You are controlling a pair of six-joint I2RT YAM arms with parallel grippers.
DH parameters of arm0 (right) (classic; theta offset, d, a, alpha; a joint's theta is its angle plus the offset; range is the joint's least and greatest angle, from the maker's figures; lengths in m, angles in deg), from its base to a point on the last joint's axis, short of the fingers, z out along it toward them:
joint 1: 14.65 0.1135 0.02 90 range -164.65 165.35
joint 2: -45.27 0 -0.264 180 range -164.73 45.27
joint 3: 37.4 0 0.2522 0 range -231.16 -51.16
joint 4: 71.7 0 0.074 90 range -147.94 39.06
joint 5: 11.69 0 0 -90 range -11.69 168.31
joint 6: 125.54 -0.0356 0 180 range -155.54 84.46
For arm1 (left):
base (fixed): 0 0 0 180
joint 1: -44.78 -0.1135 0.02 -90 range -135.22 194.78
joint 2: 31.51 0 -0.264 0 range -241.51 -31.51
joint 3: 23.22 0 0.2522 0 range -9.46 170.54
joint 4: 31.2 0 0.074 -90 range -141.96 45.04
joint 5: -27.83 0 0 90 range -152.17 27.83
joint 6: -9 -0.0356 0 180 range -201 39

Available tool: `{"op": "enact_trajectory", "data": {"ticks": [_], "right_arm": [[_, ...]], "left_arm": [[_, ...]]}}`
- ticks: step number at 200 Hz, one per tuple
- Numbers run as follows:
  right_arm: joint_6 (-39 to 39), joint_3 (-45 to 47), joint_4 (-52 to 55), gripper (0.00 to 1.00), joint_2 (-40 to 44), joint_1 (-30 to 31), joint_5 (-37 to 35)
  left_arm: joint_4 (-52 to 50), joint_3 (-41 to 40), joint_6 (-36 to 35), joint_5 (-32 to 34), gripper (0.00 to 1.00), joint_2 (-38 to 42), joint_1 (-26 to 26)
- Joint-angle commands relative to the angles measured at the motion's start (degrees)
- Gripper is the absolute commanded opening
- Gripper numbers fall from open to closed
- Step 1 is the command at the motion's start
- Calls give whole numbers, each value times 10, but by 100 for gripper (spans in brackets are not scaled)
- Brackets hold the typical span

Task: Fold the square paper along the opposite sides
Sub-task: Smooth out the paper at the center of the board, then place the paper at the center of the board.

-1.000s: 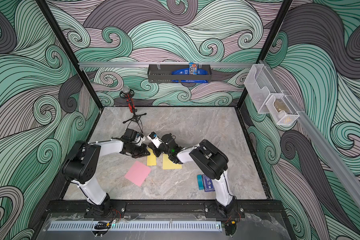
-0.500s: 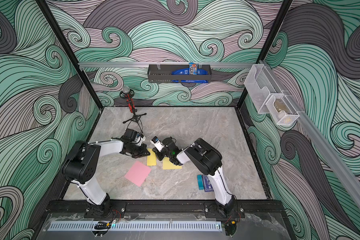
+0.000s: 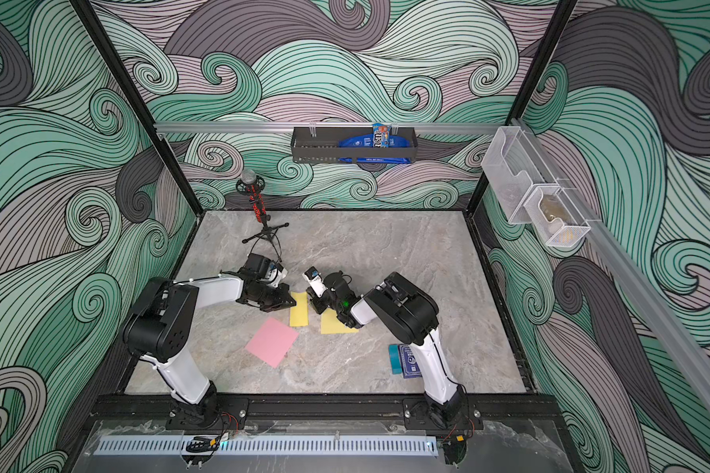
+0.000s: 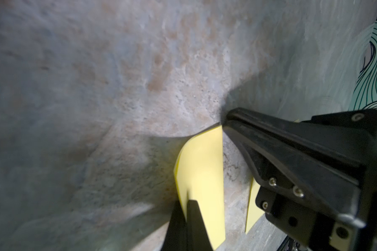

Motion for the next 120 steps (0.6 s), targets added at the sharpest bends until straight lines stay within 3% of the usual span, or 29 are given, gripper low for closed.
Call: {"op": "enact_trajectory", "data": {"ticks": [1,31,70,120], "right_arm": [[-6,-4,43,11,-17,-5,-34],[-16,-22,78,17,11,-9,-22],[-78,-18,172,30,150,-13,49],[-298,69,224,45,295,-78,242]], "left_arm": [[-28,-12,-2,20,0,-8,2],[-27,-9,-5,13,0,-7,2],[9,3,9,-84,0,24,2],[96,11,80,-208,0,61,-5]]}}
